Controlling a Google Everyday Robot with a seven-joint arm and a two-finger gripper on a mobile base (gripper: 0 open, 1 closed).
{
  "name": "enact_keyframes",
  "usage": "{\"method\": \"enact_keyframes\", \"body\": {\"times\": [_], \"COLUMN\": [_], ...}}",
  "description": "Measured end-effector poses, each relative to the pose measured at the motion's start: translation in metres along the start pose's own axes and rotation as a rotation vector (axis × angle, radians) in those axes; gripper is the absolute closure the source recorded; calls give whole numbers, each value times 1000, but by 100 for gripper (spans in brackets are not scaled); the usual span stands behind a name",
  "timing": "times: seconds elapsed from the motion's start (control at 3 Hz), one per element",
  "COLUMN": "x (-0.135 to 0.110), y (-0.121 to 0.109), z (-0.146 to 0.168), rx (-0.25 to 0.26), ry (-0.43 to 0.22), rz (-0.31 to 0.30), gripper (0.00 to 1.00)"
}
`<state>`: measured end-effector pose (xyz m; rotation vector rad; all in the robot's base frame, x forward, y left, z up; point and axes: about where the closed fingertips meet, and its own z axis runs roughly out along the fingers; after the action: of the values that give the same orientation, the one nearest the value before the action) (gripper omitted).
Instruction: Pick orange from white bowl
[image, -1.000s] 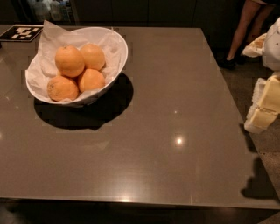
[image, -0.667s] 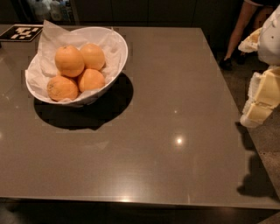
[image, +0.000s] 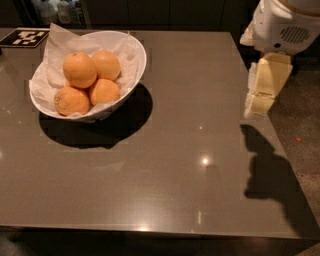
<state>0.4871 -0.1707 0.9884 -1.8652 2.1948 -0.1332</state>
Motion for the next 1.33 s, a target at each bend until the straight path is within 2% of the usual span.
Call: {"method": "enact_keyframes", "body": {"times": [0.33, 0.67, 1.33], "x": [-5, -30, -147], "y": [-4, -9, -20], "z": [0, -4, -20], "rx": [17, 38, 89], "ry": [-11, -23, -11], "rz": [-6, -48, -370], "gripper": [0, 0, 0]}}
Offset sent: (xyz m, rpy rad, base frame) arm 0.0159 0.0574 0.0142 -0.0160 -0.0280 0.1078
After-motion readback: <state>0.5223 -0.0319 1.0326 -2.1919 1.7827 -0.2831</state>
